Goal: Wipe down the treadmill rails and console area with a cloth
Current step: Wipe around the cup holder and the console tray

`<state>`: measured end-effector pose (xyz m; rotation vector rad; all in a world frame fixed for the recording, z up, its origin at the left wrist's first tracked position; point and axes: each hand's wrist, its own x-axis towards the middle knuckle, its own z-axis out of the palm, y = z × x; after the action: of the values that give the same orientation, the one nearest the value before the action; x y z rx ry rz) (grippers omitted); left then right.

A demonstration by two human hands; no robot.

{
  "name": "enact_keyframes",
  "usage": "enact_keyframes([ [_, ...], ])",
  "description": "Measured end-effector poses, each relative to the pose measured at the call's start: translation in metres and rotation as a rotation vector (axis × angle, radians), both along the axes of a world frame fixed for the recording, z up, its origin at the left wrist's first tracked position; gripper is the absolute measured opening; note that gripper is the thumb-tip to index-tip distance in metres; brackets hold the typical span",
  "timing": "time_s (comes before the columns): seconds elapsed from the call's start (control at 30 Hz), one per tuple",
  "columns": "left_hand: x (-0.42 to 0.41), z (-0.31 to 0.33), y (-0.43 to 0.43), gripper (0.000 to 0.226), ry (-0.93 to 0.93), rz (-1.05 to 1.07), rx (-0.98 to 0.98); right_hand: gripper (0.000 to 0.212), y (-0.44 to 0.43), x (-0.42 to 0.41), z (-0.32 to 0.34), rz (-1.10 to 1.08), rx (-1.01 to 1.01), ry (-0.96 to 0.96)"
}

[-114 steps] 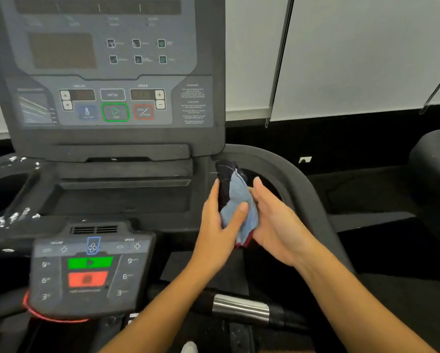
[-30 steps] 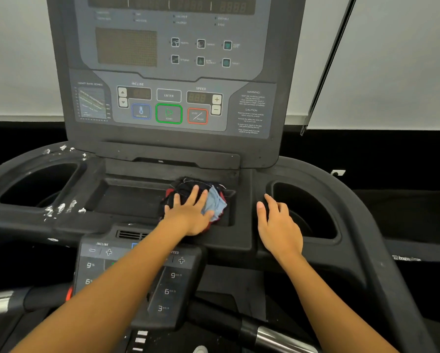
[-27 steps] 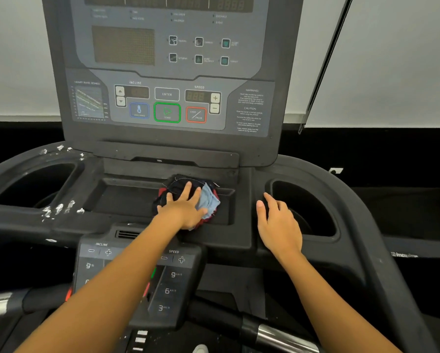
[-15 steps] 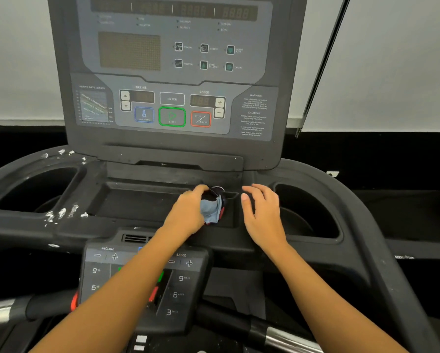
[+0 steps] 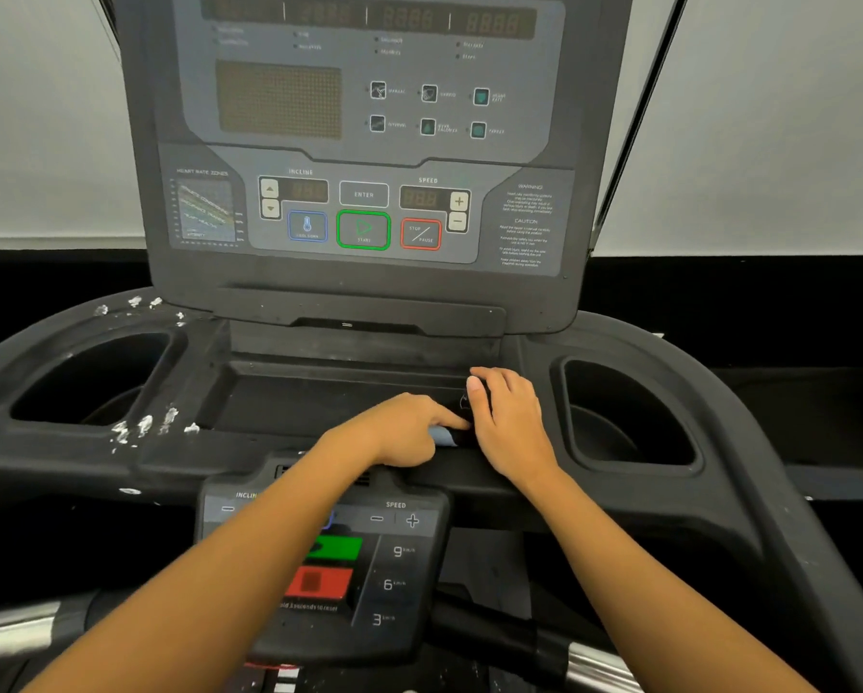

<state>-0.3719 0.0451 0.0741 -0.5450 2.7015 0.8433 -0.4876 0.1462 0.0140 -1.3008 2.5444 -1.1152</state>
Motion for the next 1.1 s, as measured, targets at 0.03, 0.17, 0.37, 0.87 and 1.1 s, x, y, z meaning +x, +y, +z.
enact_keyframes([
  [0.03,0.005,0.003,-0.007,0.048,-0.007,-0.004,0.017,0.037,0.001,0.0,0.0,0.005,0.003,0.005],
  [0.17,0.029,0.013,-0.047,0.044,-0.056,0.026,0.044,0.038,0.001,0.0,-0.001,0.005,0.021,0.017],
  [0.37,0.043,0.007,-0.064,0.063,-0.009,-0.008,0.24,0.038,-0.001,0.001,-0.003,-0.002,0.038,0.078],
  [0.87,0.059,-0.018,-0.1,0.064,-0.031,-0.01,0.334,0.039,0.004,0.0,-0.005,0.004,0.044,0.049],
  [1.1,0.07,-0.007,-0.082,0.026,0.018,0.048,0.414,0.038,0.003,-0.001,-0.005,0.011,0.037,0.071],
])
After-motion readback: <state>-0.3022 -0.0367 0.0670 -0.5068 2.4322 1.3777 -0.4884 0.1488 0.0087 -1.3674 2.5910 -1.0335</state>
